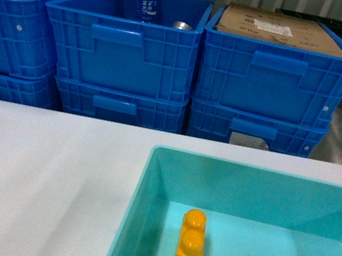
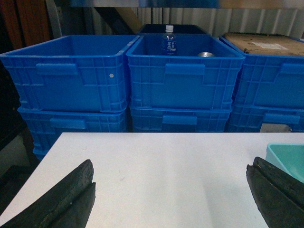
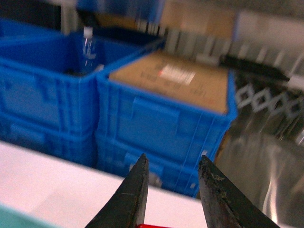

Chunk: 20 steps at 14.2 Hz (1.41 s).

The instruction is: Pick red block from blue box to shelf

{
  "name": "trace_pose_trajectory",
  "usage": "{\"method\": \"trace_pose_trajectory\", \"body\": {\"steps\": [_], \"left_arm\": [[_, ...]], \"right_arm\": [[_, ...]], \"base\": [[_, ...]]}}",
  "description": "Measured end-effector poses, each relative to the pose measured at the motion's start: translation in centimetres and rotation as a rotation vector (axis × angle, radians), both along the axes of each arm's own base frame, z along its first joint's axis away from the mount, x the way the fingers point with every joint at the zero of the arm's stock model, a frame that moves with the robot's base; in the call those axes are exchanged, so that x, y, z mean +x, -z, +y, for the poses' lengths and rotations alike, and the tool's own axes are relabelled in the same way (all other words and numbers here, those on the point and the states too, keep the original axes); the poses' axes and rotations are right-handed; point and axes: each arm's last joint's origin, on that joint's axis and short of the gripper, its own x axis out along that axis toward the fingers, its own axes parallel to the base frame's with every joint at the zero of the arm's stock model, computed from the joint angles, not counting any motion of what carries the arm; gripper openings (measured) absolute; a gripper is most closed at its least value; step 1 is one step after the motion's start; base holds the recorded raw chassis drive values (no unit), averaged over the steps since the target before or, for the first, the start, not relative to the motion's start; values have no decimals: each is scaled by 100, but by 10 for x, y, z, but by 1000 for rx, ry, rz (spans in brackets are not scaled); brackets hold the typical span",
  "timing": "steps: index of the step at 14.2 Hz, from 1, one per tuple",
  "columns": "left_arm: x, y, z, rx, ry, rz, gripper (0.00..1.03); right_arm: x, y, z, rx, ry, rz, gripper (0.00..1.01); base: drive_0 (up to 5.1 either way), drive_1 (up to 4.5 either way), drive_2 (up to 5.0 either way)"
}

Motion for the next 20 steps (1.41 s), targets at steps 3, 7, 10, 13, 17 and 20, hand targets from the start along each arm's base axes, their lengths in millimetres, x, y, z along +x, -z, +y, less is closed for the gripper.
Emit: {"method": "trace_pose_trajectory", "body": {"steps": [3,7,10,13,17,20], "left_arm": [[0,0,0,0,0,0,98],[0,0,0,0,0,0,98],[0,0,0,0,0,0,98],[0,0,0,0,0,0,98],[0,0,0,0,0,0,98],[0,0,0,0,0,0,98]], "right_arm": [[-41,-30,-16,-5,73,-241,27],[-95,-27,-22,112,199,-358,27],[-110,-22,-25,170,251,-391,27],[-110,-18,-21,173,218,-395,27],[-109,-13,-21,170,217,-365,27],[-109,-13,-21,170,217,-365,27]], "base": [[0,0,0],[0,0,0],[0,0,0],[0,0,0],[0,0,0],[0,0,0]]}}
